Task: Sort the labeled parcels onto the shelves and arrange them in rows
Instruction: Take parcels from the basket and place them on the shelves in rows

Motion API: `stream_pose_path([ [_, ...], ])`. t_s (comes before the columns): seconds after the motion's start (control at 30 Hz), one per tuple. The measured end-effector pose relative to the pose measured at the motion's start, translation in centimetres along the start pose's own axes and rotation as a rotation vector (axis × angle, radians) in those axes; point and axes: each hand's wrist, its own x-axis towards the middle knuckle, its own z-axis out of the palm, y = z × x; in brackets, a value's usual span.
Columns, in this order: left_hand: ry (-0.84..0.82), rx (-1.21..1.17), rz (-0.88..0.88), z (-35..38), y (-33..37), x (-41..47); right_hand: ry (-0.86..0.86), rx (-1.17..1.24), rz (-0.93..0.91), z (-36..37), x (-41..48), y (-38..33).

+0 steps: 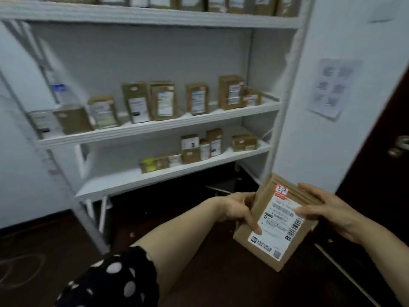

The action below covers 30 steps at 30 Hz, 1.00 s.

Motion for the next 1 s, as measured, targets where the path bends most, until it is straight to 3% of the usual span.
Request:
stream_pose_path([
  [0.23, 0.299, -0.1, -0.123, -9.7, -12.1, -7.6, -0.272, -0.126, 0.0, 15.9, 7.4, -3.3],
  [0.53, 0.74, -0.306, -0.239, -26.1, -26.3, -18.8, -0.322, -0.359, -0.159, 41.1, 19.8, -8.4],
  [0.7, 0.954, -0.346, -0.382, -34.6, -33.0, -24.2, -0.393, -0.393, -0.236, 51.5, 24.4, -10.8],
  [1.0, 1.105, -0.329, -0.515, -45.6, -40.4, -23.5, -0.441, -0.489, -0.318, 64.0, 35.7, -13.2],
])
